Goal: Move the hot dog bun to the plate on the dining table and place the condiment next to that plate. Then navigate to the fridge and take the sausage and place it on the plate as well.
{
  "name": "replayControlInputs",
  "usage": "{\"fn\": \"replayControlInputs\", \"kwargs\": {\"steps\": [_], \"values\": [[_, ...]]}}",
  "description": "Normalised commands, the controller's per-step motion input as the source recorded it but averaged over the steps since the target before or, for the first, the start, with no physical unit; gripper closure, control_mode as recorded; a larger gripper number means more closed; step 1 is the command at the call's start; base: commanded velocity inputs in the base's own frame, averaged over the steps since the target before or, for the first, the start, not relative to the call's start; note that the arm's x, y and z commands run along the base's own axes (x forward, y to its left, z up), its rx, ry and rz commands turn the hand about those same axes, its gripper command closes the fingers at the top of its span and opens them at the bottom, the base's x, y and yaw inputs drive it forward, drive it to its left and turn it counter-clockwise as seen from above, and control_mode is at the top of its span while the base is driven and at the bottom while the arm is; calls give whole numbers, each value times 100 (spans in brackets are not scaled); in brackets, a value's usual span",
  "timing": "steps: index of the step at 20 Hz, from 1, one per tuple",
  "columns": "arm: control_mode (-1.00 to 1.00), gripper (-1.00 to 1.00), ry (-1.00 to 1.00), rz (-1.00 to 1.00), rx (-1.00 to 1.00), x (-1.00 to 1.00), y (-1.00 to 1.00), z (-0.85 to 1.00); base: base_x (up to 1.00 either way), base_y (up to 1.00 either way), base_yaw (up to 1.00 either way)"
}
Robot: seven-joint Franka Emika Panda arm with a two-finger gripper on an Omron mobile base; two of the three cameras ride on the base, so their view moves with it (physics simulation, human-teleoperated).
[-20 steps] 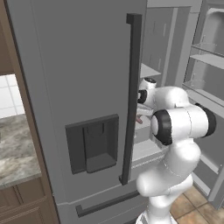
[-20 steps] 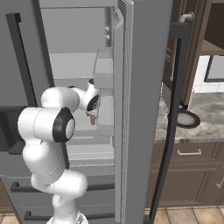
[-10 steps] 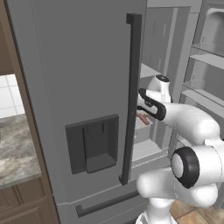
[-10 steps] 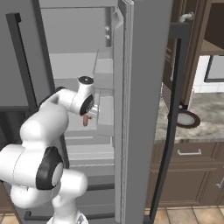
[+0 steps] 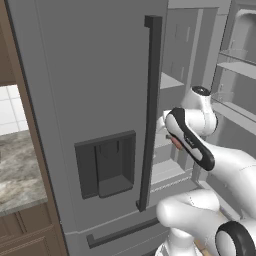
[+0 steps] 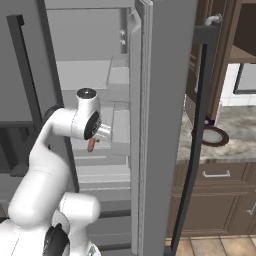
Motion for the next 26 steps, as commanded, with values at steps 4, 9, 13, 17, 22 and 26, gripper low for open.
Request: {"fn": "replayControlInputs", "kwargs": {"steps": [4,9,13,17,22,26], "values": [[-100,100,0,-4,-1,-91,-25,31,0,0,0],[-100,100,0,-2,0,-100,0,47,0,0,0],[-100,100,0,-1,0,-100,0,68,0,0,0],[-100,100,0,0,-1,-94,3,91,0,0,0],[-100,100,0,6,-12,-45,33,96,0,0,0],[-100,100,-1,20,-16,-16,31,80,0,0,0]]}}
